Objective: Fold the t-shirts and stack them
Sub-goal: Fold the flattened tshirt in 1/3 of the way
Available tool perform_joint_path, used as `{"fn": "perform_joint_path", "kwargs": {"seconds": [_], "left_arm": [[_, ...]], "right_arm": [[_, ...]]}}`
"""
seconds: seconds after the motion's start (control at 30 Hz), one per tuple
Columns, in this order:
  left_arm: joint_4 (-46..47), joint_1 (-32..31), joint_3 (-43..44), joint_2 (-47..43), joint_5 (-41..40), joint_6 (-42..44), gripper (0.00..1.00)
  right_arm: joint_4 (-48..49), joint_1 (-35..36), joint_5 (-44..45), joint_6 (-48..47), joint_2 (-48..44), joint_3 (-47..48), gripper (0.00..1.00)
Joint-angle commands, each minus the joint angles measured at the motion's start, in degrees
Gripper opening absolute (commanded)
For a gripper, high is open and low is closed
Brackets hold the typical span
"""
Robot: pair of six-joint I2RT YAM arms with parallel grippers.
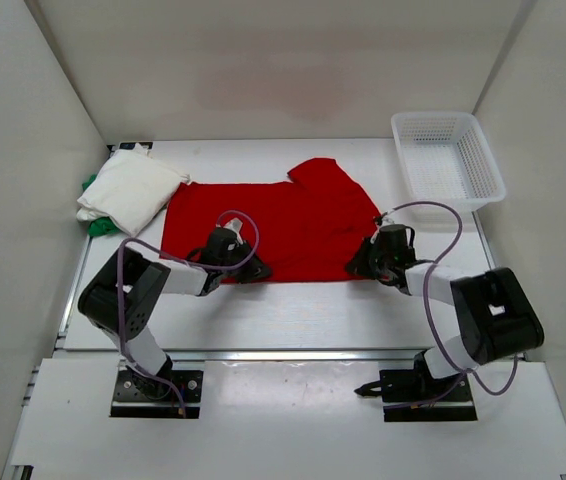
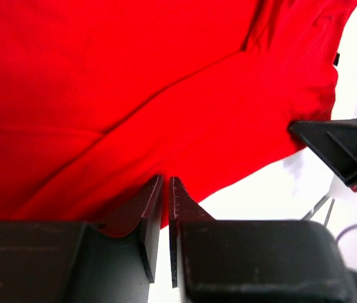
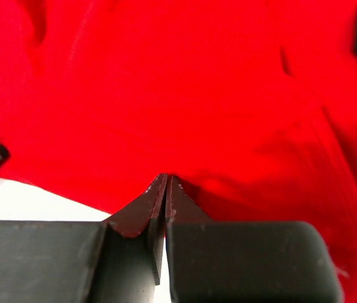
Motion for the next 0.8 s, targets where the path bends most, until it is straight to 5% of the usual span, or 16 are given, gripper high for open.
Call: {"fn": "perform_joint_path", "kwargs": {"seconds": [0.0, 0.17, 0.33, 0.57, 0.77], "left_arm": [[-2.94, -1.85, -6.28, -3.82, -0.76, 0.53, 0.22], [-2.42, -10.0, -10.86, -9.44, -2.95, -4.03, 0.23], [-1.98, -13.9, -11.84, -12.6, -2.7, -7.82, 0.34], [-11.03, 4.9, -3.77, -24.03, -5.86, -0.54, 0.46], [-13.58, 15.37, 8.89, -16.85, -8.84, 3.86, 0.47]], "right_arm": [[-3.77, -0.26, 3.33, 0.41, -5.5, -7.2, 0.0], [-9.47, -2.01, 2.46, 1.72, -15.35, -14.95, 0.0], [-15.63, -0.43, 1.59, 2.87, -27.91, -18.21, 0.0], [-15.38, -2.02, 0.88, -1.78, -27.43, -5.92, 0.0], [-2.47, -5.18, -2.9, 0.94, -10.91, -2.48, 0.0]]}}
